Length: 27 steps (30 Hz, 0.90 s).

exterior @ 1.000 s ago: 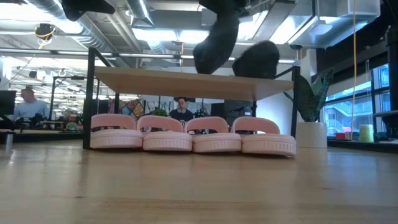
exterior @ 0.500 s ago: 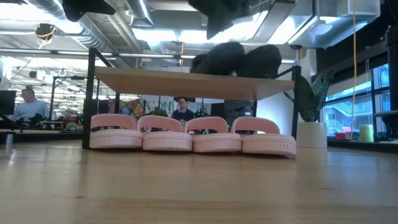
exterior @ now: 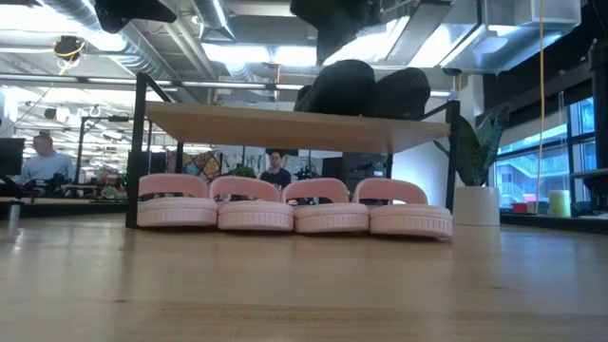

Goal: Pick and place slides into the shelf
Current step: Adjust the black slides on the shelf

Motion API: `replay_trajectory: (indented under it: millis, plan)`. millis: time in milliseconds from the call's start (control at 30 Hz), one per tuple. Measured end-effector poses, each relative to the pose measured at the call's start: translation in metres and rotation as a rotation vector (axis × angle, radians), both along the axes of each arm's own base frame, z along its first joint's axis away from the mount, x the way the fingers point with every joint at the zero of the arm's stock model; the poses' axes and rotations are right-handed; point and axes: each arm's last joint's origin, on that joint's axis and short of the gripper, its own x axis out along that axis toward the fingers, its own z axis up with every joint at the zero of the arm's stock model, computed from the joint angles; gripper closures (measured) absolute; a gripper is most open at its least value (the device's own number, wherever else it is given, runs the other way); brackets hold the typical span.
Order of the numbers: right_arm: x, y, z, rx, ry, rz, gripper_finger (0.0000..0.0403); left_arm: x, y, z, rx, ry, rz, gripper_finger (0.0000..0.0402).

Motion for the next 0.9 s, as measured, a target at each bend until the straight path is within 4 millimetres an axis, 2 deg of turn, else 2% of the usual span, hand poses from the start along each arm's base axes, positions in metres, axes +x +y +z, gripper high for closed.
replay_trajectory:
  millis: [100, 200, 300, 400, 567, 667, 800, 900]
  plan:
    - [-0.003, 0.001, 0.018, 0.022, -0.02, 0.007, 0.0383, 0.0, 0.0, 0.0, -0.003, -0.001, 0.001, 0.0196]
    - [-0.011, 0.0, 0.04, 0.151, -0.038, 0.028, 0.0395, 0.0, 0.0, 0.0, -0.018, -0.004, 0.009, 0.0196]
    - [-0.022, -0.002, 0.057, 0.308, 0.025, 0.109, 0.0398, 0.0, 0.0, 0.0, -0.02, -0.005, 0.01, 0.0196]
    - [-0.033, 0.0, 0.068, 0.362, 0.125, 0.214, 0.0392, 0.0, 0.0, 0.0, -0.025, -0.002, 0.001, 0.0196]
    - [-0.04, 0.016, 0.069, 0.412, 0.274, 0.452, 0.0389, 0.0, -0.001, 0.0, -0.033, 0.002, -0.012, 0.0196]
    - [-0.038, 0.026, 0.064, 0.428, 0.306, 0.549, 0.0388, 0.0, -0.001, 0.0, -0.033, 0.002, -0.012, 0.0196]
    - [-0.037, 0.037, 0.057, 0.419, 0.352, 0.602, 0.0387, 0.0, -0.001, 0.0, -0.033, 0.002, -0.012, 0.0196]
    - [-0.036, 0.041, 0.049, 0.441, 0.355, 0.568, 0.0387, 0.0, -0.001, 0.0, -0.033, 0.002, -0.012, 0.0196]
